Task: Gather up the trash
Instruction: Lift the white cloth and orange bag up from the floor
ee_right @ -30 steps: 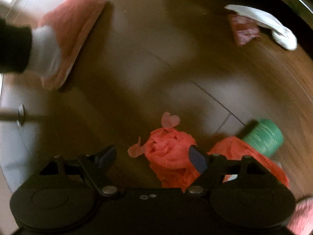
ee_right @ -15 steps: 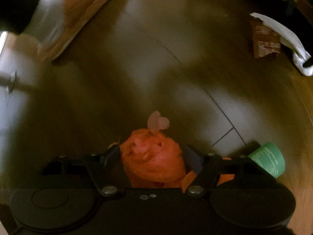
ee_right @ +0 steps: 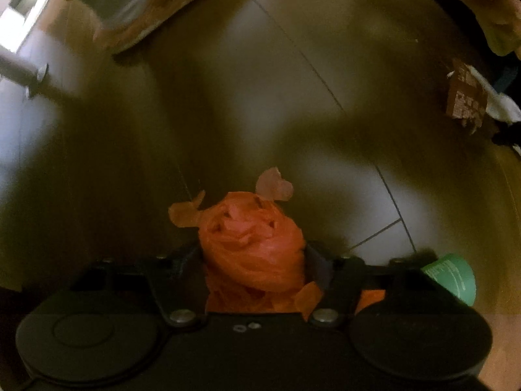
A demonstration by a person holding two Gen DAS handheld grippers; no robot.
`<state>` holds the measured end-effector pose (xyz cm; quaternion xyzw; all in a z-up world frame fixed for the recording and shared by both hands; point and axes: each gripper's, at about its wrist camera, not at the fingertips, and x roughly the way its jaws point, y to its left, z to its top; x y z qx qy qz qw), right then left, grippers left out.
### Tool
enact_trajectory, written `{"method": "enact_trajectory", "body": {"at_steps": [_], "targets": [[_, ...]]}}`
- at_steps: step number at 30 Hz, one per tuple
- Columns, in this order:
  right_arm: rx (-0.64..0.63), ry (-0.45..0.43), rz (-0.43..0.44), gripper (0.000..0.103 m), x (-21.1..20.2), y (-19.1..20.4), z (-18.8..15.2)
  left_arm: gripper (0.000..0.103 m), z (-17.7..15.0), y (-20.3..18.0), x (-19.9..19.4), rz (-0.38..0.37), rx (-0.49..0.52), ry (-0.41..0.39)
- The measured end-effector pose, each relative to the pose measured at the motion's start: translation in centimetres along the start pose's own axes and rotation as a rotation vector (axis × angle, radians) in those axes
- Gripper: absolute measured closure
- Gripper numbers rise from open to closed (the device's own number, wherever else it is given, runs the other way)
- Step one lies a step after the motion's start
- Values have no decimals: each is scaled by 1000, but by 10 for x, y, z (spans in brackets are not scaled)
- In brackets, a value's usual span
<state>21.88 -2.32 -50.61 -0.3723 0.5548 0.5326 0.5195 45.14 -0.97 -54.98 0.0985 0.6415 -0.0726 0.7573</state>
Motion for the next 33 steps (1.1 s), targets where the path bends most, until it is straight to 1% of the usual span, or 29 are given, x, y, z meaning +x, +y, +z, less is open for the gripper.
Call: {"method": "enact_trajectory", "body": {"at_steps": [1, 2, 3, 5, 8, 12, 15, 17, 22, 25, 27, 30, 31, 33], "targets": [[-3, -6, -4, 39, 0, 1, -1, 76, 0, 3, -1, -5, -23, 4], [-3, -8, -7, 40, 0, 2, -1, 84, 0, 7, -3, -13, -43, 6], [-2, -8, -8, 41, -1, 3, -1, 87, -2, 10, -5, -18, -58, 7], [-4, -11, -9, 43, -3, 3, 0, 87, -6, 16, -11, -17, -89, 7], [35, -19, -5, 43, -11, -4, -1, 92, -13, 23, -21, -22, -126, 8], [169, -24, 11, 43, -26, -21, 6, 94, -19, 31, -42, -33, -172, -2], [301, -32, 12, 44, -46, -36, 3, 95, -22, 45, -61, -72, -227, -2], [370, -56, 15, 44, -62, -47, -1, 96, -25, 54, -77, -94, -249, -9], [495, -132, 20, 44, -112, -75, -4, 96, -34, 79, -118, -115, -263, -26], [553, -177, -1, 45, -143, -82, -5, 96, -40, 87, -137, -113, -272, -22], [596, -190, -29, 45, -163, -87, -11, 96, -42, 88, -140, -126, -251, -27], [668, -243, -40, 44, -195, -90, -20, 96, -47, 86, -145, -159, -203, -38], [675, -255, -48, 44, -202, -92, -23, 96, -48, 82, -148, -154, -182, -38], [683, -276, -67, 44, -214, -94, -26, 96, -45, 70, -136, -141, -138, -41]]}}
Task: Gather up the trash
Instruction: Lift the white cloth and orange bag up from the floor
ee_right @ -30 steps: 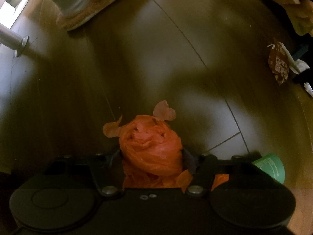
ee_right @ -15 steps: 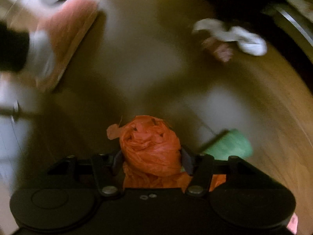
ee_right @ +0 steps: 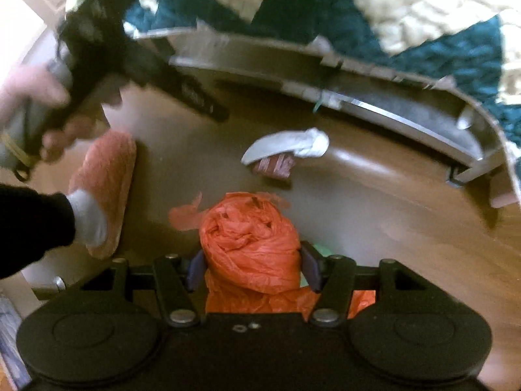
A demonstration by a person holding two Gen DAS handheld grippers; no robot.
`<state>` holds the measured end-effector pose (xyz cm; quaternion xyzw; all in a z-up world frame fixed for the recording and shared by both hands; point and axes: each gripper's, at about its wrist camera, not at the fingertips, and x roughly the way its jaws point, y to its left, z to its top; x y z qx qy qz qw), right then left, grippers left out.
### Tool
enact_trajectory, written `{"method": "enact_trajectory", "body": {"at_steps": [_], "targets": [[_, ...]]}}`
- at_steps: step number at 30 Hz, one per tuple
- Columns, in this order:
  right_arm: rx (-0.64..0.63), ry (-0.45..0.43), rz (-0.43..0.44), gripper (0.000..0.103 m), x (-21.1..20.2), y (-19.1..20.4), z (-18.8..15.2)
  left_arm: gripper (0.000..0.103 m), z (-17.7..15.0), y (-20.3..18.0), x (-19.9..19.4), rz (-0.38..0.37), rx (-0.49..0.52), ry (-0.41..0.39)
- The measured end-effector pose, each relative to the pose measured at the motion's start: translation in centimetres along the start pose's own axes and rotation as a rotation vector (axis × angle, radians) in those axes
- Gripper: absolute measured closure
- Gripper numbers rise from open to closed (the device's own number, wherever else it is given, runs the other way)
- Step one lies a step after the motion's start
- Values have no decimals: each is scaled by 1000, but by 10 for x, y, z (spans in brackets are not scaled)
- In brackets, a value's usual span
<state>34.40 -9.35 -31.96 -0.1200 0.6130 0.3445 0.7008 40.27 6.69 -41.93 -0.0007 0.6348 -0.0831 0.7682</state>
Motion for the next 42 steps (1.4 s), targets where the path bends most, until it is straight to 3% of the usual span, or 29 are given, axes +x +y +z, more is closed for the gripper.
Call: {"method": "enact_trajectory", "body": {"at_steps": [3, 6, 10, 11, 18, 25, 27, 28, 30, 31, 35, 42], "targets": [[36, -12, -8, 44, -2, -9, 4, 93, 4, -6, 15, -17, 23, 20], [59, 6, -1, 44, 7, -18, 5, 80, 9, -16, 39, -21, 63, 19], [25, 45, 0, 44, 20, -21, 5, 38, 18, -24, 76, -8, 95, 6], [27, 54, 7, 44, 24, -24, 7, 36, 19, -25, 81, -1, 97, -8], [79, 97, 65, 44, 37, -31, 11, 36, 39, -33, 127, 25, 82, -35], [118, 100, 87, 44, 38, -33, 15, 37, 41, -42, 147, 71, 116, -33], [115, 107, 76, 44, 41, -32, 14, 56, 40, -45, 150, 96, 133, -27], [119, 108, 73, 44, 42, -33, 13, 72, 39, -47, 152, 107, 146, -13], [125, 113, 62, 44, 44, -33, 12, 76, 38, -50, 150, 123, 162, -12], [124, 113, 53, 44, 45, -34, 12, 81, 37, -52, 147, 128, 165, -12], [110, 95, 12, 44, 43, -37, 13, 81, 36, -52, 113, 112, 117, -24], [99, 10, -41, 44, 24, -33, 16, 81, 20, -45, -3, 98, 64, -86]]}}
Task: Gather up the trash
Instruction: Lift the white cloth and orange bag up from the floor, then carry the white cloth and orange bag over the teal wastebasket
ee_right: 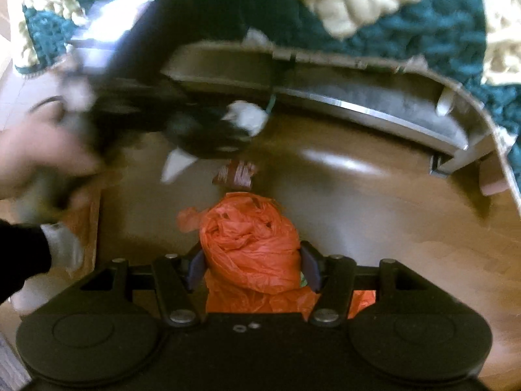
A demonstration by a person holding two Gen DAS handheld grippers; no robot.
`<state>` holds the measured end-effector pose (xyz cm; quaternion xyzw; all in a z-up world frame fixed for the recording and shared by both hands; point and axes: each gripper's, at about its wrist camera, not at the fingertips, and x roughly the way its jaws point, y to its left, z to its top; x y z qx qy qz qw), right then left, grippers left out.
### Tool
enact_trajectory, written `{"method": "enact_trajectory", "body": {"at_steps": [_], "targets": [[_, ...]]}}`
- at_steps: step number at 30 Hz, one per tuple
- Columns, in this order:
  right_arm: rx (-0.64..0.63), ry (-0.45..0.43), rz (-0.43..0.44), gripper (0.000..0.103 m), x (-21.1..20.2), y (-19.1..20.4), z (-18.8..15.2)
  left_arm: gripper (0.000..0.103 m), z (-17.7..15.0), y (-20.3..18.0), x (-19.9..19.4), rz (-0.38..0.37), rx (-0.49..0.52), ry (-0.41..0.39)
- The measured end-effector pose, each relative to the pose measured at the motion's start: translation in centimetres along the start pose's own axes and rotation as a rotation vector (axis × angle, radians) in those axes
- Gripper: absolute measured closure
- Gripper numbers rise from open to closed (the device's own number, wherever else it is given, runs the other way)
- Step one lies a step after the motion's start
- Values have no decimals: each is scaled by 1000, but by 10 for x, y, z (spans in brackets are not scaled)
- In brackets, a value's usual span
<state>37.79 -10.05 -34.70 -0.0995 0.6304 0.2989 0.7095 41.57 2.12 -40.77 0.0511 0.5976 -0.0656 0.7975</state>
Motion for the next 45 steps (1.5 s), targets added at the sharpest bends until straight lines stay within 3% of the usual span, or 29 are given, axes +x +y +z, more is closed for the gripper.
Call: {"method": "enact_trajectory", "body": {"at_steps": [5, 10, 15, 25, 36, 45], "targets": [[-2, -100, -28, 44, -35, 20, -1, 81, -4, 13, -88, 34, -90, -65], [18, -191, 21, 44, -94, 39, -10, 81, -13, 24, -173, 35, -187, -157], [-29, -302, 7, 44, -166, 65, -11, 81, -23, 23, -244, 59, -210, -245], [-137, -539, -45, 45, -309, 111, 22, 81, -20, 41, -375, 84, -266, -453], [-258, -776, -129, 45, -429, 161, 94, 81, 26, 66, -501, 183, -251, -732], [-323, -884, -208, 45, -470, 186, 164, 81, 93, 104, -570, 247, -260, -877]]}}
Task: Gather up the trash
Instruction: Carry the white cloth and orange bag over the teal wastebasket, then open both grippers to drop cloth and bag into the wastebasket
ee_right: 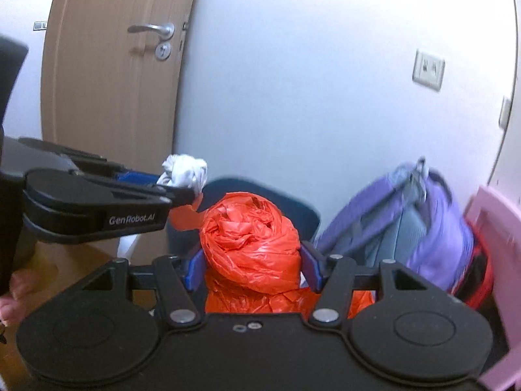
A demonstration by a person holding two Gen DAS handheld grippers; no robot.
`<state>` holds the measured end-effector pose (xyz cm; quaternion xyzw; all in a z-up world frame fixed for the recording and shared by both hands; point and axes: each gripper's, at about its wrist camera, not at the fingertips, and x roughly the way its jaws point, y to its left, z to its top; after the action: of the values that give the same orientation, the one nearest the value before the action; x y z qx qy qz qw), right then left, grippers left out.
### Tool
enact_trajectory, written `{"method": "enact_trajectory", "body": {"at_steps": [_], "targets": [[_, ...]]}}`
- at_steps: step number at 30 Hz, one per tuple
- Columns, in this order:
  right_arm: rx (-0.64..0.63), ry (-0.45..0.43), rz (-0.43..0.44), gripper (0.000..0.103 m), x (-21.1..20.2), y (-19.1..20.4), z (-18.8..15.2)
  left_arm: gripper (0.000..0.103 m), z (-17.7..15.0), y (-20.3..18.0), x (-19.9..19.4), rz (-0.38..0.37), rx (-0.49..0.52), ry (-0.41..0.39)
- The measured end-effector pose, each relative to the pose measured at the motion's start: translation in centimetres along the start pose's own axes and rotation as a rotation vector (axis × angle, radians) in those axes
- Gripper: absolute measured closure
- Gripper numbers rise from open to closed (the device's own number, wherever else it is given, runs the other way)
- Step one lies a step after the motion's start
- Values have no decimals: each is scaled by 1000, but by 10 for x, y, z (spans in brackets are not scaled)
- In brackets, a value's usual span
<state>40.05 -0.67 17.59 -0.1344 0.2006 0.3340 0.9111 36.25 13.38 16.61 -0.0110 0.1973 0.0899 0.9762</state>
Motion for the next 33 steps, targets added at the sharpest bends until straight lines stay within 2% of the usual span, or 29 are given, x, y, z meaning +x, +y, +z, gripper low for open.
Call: {"method": "enact_trajectory", "body": {"at_steps": [6, 9, 13, 19, 23, 29, 33], "targets": [[-29, -30, -46, 45, 41, -10, 37, 81, 45, 18, 48, 10, -35, 4], [-45, -29, -52, 45, 64, -10, 48, 81, 51, 25, 78, 9, -43, 28], [-67, -2, -50, 45, 102, -10, 48, 81, 47, 33, 118, 18, -45, 69], [-82, 75, -21, 45, 156, -4, 34, 81, 28, 43, 181, 23, -81, 187], [-114, 136, 5, 44, 181, -1, 19, 81, 9, 44, 210, 77, -69, 282], [-130, 174, 29, 41, 192, 1, 6, 80, -9, 45, 231, 109, -82, 409], [-157, 185, 21, 37, 191, 3, 3, 76, -16, 44, 232, 84, -96, 458]]}}
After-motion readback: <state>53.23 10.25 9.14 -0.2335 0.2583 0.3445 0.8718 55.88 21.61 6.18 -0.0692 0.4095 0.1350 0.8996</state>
